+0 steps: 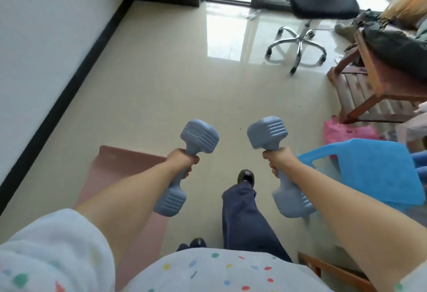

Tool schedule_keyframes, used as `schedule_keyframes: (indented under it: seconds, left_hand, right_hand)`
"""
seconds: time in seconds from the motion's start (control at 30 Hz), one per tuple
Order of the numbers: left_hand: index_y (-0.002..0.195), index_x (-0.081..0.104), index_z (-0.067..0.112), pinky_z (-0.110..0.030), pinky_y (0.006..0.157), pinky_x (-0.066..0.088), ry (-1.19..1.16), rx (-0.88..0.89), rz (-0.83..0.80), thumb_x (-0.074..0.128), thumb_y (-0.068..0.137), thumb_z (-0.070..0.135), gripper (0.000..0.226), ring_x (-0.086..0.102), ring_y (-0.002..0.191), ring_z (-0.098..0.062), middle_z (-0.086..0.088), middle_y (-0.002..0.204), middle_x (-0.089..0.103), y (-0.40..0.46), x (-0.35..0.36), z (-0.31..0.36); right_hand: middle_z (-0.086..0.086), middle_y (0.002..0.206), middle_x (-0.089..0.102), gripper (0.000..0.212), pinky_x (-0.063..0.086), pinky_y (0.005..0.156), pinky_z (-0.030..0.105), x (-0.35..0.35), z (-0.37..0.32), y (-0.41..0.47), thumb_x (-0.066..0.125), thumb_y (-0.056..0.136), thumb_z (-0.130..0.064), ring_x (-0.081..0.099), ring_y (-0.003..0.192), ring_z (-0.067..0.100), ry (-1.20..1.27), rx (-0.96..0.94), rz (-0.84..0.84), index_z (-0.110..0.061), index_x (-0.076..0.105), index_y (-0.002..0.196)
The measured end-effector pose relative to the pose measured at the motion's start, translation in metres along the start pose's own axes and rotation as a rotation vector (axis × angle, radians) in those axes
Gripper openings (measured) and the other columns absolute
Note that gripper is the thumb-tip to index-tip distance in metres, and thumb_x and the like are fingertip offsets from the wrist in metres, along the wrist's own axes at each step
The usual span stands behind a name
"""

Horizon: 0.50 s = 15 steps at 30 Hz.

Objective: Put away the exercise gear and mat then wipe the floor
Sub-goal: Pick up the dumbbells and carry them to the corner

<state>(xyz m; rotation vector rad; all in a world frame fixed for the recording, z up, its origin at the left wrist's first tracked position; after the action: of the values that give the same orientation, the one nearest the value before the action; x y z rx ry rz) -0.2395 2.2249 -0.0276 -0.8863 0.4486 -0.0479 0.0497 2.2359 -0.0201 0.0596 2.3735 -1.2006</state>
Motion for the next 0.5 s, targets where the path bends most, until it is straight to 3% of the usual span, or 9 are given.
schedule_keyframes:
  seconds: [0.27,0.5]
  left_hand:
    - [0.076,0.055,0.006,-0.025,0.049,0.033,0.005,-0.035,-0.031,0.057,0.078,0.010,0.005,0.038,0.050,-0.021,-0.007,0.057,0.045,0.143,-0.019,0.152]
    - [0.075,0.052,0.005,-0.025,0.047,0.033,-0.113,-0.110,0.076,0.055,0.079,0.006,0.005,0.037,0.047,-0.020,-0.008,0.053,0.044,0.248,-0.098,0.248]
  right_hand:
    - [0.006,0.053,0.039,0.019,0.027,0.046,0.023,-0.059,-0.157,0.143,0.051,0.081,-0.005,0.033,0.044,0.019,-0.040,-0.012,-0.131,-0.010,0.040,0.067]
    - [0.006,0.054,0.038,0.013,0.027,0.047,0.022,-0.050,-0.333,0.257,0.051,0.081,-0.005,0.033,0.045,0.018,-0.198,-0.088,-0.237,-0.008,0.041,0.073]
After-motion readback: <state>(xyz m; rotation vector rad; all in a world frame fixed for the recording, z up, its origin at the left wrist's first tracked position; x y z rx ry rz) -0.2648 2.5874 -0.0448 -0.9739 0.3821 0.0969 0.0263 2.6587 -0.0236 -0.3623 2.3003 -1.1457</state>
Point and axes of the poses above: each hand's wrist, its own y-axis towards the middle knuckle, its own x-axis out of the palm, z = x × y, the point moved 5 cm from there along y, towards the middle knuckle
